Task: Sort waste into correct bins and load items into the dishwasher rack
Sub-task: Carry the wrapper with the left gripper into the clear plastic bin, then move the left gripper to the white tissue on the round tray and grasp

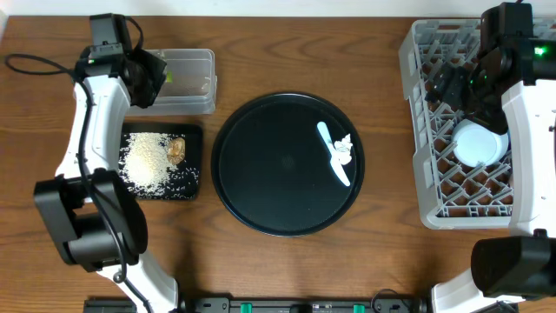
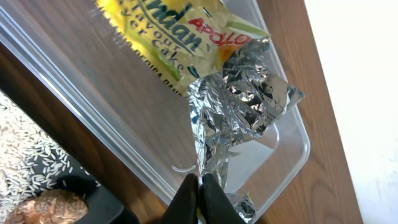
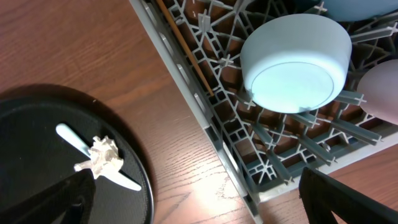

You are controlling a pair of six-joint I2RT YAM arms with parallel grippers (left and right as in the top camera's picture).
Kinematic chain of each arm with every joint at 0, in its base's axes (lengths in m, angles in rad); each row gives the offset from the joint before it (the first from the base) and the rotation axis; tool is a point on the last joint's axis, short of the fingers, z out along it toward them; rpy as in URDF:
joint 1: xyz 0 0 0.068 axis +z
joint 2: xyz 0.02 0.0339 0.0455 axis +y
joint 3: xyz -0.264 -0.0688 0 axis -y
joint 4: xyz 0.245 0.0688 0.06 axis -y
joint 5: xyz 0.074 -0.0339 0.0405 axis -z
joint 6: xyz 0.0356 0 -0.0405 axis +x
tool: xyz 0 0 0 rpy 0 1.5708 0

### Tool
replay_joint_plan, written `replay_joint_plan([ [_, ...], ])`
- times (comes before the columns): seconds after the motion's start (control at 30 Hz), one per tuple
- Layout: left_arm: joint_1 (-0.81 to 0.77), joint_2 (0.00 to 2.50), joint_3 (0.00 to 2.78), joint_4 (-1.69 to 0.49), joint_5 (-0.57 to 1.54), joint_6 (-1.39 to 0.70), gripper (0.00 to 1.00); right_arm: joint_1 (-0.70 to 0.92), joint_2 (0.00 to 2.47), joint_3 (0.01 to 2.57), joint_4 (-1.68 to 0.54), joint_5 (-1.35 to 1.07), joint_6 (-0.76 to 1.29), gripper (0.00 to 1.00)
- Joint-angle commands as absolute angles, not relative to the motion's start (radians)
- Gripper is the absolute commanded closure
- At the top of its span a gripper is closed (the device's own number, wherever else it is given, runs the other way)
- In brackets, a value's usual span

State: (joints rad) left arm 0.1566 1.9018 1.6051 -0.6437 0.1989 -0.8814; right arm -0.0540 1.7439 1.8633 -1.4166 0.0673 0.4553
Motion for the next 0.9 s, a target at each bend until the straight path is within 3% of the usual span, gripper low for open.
replay_joint_plan([
  [0.0, 0.161, 1.904, 1.612, -0.638, 0.198, -0.920, 0.94, -0.051, 1.747, 1.866, -1.417, 0.072, 0.445, 0.01],
  [0.03, 0.160, 1.904, 1.612, -0.639, 0.198, -0.919, 0.92, -0.051, 1.747, 1.866, -1.417, 0.072, 0.445, 0.01],
  [0.07, 0.161, 1.904, 1.612, -0.641, 0.198, -0.919, 0.83, -0.051, 1.747, 1.866, -1.417, 0.072, 0.445, 0.01],
  [0.13, 0.161, 1.904, 1.612, -0.649, 0.198, -0.919, 0.36, -0.051, 1.747, 1.866, -1.417, 0.072, 0.445, 0.01],
  [0.17, 0.161, 1.904, 1.612, -0.654, 0.198, -0.919, 0.22, -0.051, 1.747, 1.866, -1.417, 0.072, 0.445, 0.01],
  [0.27, 0.161, 1.904, 1.612, -0.672, 0.199, -0.918, 0.10, -0.051, 1.747, 1.866, -1.417, 0.072, 0.445, 0.01],
  [0.67, 0.143, 1.776, 1.613, -0.703, 0.410, -0.890, 0.07, -0.049, 1.747, 1.866, -1.417, 0.072, 0.445, 0.01],
  [0.87, 0.035, 1.670, 1.613, -0.771, 0.408, -0.879, 0.07, -0.049, 1.747, 1.866, -1.417, 0.072, 0.445, 0.01],
])
